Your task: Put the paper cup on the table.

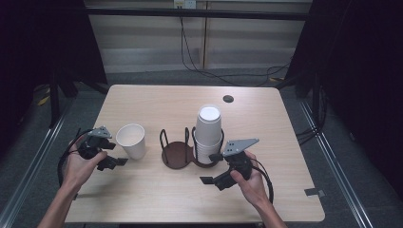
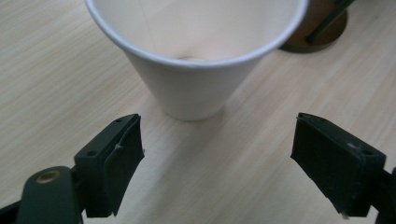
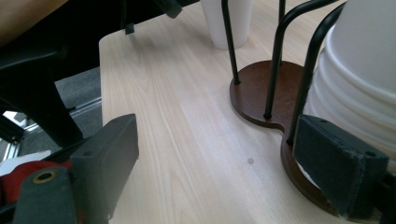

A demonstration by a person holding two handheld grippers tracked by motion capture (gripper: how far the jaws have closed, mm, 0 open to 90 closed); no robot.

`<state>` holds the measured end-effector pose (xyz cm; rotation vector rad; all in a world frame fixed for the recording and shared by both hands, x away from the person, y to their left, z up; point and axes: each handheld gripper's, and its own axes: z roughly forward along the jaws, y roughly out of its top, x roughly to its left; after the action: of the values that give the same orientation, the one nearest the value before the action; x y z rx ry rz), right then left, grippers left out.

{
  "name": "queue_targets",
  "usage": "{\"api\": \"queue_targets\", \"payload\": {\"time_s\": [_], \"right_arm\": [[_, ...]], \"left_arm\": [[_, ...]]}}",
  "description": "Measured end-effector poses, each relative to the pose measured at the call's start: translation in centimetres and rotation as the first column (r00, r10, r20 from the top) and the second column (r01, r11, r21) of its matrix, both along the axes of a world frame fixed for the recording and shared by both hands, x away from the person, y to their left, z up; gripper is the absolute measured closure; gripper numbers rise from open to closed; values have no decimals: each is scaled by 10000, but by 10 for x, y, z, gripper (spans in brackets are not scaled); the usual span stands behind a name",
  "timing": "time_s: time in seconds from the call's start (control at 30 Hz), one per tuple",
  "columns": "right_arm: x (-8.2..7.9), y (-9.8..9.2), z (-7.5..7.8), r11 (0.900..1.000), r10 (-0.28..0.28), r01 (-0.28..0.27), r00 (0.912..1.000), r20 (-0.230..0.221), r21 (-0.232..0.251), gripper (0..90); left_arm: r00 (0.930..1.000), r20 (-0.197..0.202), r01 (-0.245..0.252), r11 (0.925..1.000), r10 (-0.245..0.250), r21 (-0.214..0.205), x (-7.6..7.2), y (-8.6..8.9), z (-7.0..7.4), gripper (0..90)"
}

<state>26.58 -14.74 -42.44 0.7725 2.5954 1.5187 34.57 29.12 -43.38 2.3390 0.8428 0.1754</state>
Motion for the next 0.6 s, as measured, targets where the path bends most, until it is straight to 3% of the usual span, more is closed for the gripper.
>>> {"api": "queue_targets", "payload": {"time_s": [0.07, 0.1, 0.13, 0.17, 0.3, 0.4, 0.53, 0.57, 0.6], "right_arm": [[0, -1, 0, 10000, -24, 24, 10000, 7, 28, 145], [0, -1, 1, 10000, -33, 33, 10000, 21, 36, 145], [0, -1, 1, 10000, -47, 47, 10000, 29, 39, 145], [0, -2, 1, 10000, -49, 49, 10000, 16, 41, 145], [-1, -3, 2, 9999, -98, 98, 9999, 34, 54, 145], [-1, -3, 2, 9999, -121, 121, 9999, 36, 49, 145], [-1, -4, 1, 9999, -159, 159, 9999, 39, 26, 145], [-1, -4, 1, 9999, -167, 167, 9999, 38, 44, 145], [-1, -4, 1, 9998, -194, 193, 9998, 51, 50, 145]], "left_arm": [[9995, 190, -240, 9996, 242, -155, -5, 2, 2, 164], [9985, 356, -392, 9975, 413, -586, -7, 3, 3, 164], [9977, 277, -575, 9916, 611, -1159, -10, 6, 5, 166], [9971, 338, -635, 9882, 688, -1391, -12, 7, 6, 167], [9939, 816, -626, 9882, 745, -1397, -23, 6, 6, 167], [9921, 992, -590, 9841, 764, -1677, -32, 4, 5, 167], [9905, 1101, -550, 9717, 821, -2299, -42, 1, 6, 167], [9910, 1112, -484, 9730, 750, -2256, -44, -1, 6, 168], [9894, 1299, -373, 9793, 641, -1991, -47, -3, 7, 179]]}}
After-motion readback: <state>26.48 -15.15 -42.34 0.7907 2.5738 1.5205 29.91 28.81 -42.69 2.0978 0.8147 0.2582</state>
